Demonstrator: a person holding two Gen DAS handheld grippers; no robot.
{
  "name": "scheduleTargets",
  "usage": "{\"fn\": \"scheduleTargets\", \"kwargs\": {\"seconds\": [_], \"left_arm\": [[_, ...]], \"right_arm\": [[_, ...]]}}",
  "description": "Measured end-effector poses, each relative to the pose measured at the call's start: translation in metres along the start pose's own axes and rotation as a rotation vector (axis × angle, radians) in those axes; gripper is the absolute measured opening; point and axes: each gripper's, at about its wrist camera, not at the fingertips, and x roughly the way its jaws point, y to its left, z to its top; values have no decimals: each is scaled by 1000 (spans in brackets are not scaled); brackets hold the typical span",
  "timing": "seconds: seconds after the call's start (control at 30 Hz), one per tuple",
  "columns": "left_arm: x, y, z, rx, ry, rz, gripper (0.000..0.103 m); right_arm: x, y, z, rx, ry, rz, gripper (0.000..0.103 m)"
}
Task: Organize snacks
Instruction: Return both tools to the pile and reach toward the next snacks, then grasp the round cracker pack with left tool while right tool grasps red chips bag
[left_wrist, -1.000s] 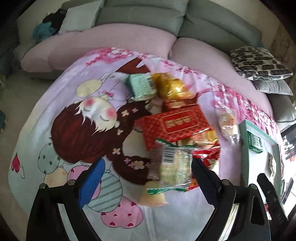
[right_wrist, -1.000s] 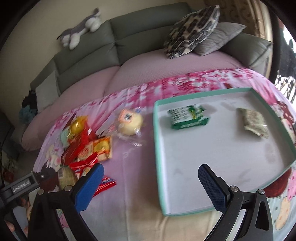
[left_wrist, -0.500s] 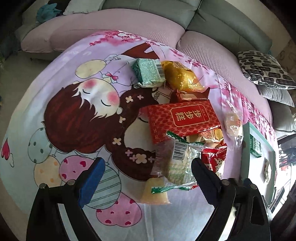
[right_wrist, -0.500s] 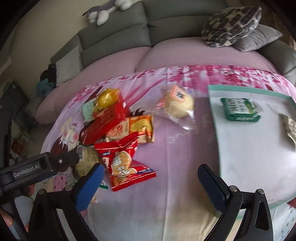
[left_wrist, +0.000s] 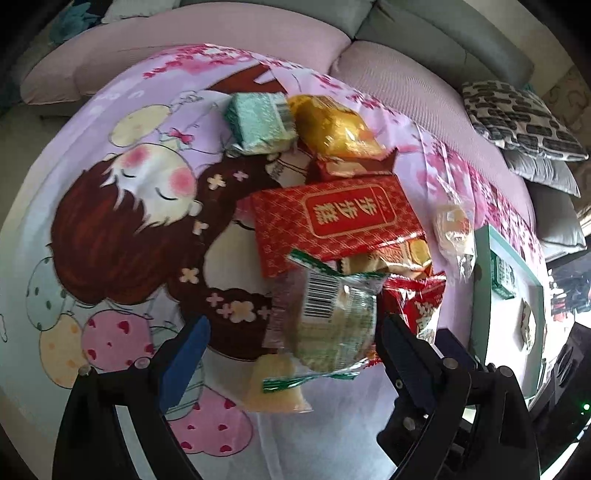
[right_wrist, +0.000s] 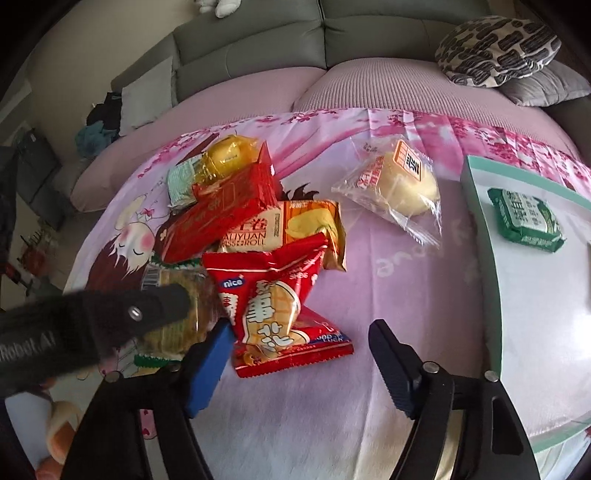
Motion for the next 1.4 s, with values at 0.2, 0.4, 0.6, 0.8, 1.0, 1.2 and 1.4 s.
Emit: {"fn": "scheduleTargets", "kwargs": {"seconds": [0.2, 0.4, 0.6, 0.8, 1.0, 1.2, 1.4], "left_arm": [[11, -12, 2, 32, 30, -5, 94], [16, -17, 2, 43, 43, 3, 81], [19, -16, 2, 36, 41, 18, 55], [12, -11, 0, 32, 19, 17, 52], [3, -12, -1, 30, -11, 16, 52], [-5, -12, -2, 36, -36, 18, 52], [-2, -12, -3, 38, -22, 28, 52]], "right_arm": [[-4, -4, 1, 7, -5, 8, 49], [-5, -6, 0, 1, 3, -2, 41], [-6, -6, -2, -1, 5, 2, 36], [-8, -6, -2, 0, 0, 2, 28], [-14, -10, -2, 15, -12, 1, 20], [-17, -13, -4, 10, -8, -2, 19], [-14, -9, -3, -38, -5, -39, 29]]}}
